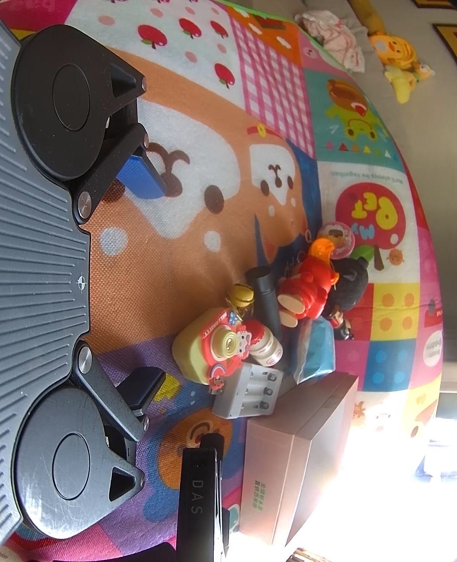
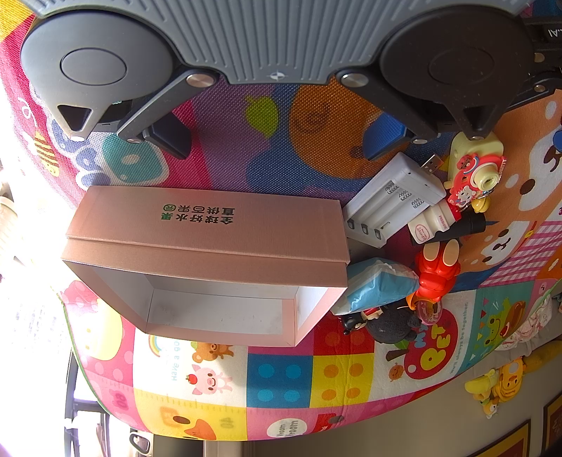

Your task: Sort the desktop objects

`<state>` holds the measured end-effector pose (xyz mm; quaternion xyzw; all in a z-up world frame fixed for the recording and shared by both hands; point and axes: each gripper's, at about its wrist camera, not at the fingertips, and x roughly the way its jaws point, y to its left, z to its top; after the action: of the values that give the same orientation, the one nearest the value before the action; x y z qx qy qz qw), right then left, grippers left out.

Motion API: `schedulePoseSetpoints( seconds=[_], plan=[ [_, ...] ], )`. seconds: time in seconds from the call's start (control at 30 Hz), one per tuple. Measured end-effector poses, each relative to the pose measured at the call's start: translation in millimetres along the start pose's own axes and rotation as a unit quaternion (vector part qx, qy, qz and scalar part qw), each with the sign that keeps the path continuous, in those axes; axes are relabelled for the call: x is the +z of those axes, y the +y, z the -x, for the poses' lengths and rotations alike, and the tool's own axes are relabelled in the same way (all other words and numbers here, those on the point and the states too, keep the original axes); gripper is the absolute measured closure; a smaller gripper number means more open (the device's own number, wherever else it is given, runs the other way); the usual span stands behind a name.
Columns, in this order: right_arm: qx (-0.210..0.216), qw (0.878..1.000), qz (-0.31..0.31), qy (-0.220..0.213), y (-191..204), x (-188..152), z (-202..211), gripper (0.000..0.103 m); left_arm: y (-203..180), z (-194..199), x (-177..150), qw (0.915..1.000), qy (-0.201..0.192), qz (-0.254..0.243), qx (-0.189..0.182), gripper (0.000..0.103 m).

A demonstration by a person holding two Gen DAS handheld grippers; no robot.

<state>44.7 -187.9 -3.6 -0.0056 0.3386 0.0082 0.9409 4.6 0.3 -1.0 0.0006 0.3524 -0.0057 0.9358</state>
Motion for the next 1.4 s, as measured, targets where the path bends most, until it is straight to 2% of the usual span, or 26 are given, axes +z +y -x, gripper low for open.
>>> schedulePoseSetpoints(
  seconds=[0.23, 0.67, 0.77, 0.9, 1.07, 1.3, 1.4],
  plan=[
    [0.0, 1.0, 0.0, 0.0, 0.6, 0.4, 0.2, 0.0, 2.5, 0.8, -2.7, 0.9999, 0.003, -0.003, -0.013, 0.0],
    [0.008, 1.0, -0.004, 0.002, -1.5, -1.1, 1.5, 0.0, 2.3, 2.0, -2.9, 0.9999, 0.001, -0.002, -0.013, 0.0],
    [0.022, 1.0, 0.007, 0.013, -2.8, -2.9, 5.1, 0.0, 2.4, 2.1, -2.8, 0.9999, 0.001, -0.003, -0.013, 0.0],
    [0.047, 0.997, 0.033, 0.05, -8.7, -3.4, 16.5, 0.0, 2.6, 2.8, -2.8, 0.9999, 0.002, -0.003, -0.013, 0.0],
    [0.056, 0.996, 0.052, 0.048, -12.9, -18.6, 34.0, 0.0, 2.6, 2.4, -2.6, 0.9999, 0.001, -0.003, -0.012, 0.0],
    [0.047, 0.996, 0.059, 0.047, -5.6, -14.0, 30.2, 0.0, 3.0, 3.9, -2.9, 0.9999, 0.001, -0.002, -0.014, 0.0],
    [0.058, 0.995, 0.049, 0.059, -5.3, -4.3, 22.4, 0.0, 2.8, 3.9, -2.9, 0.9999, 0.001, -0.003, -0.014, 0.0]
  ],
)
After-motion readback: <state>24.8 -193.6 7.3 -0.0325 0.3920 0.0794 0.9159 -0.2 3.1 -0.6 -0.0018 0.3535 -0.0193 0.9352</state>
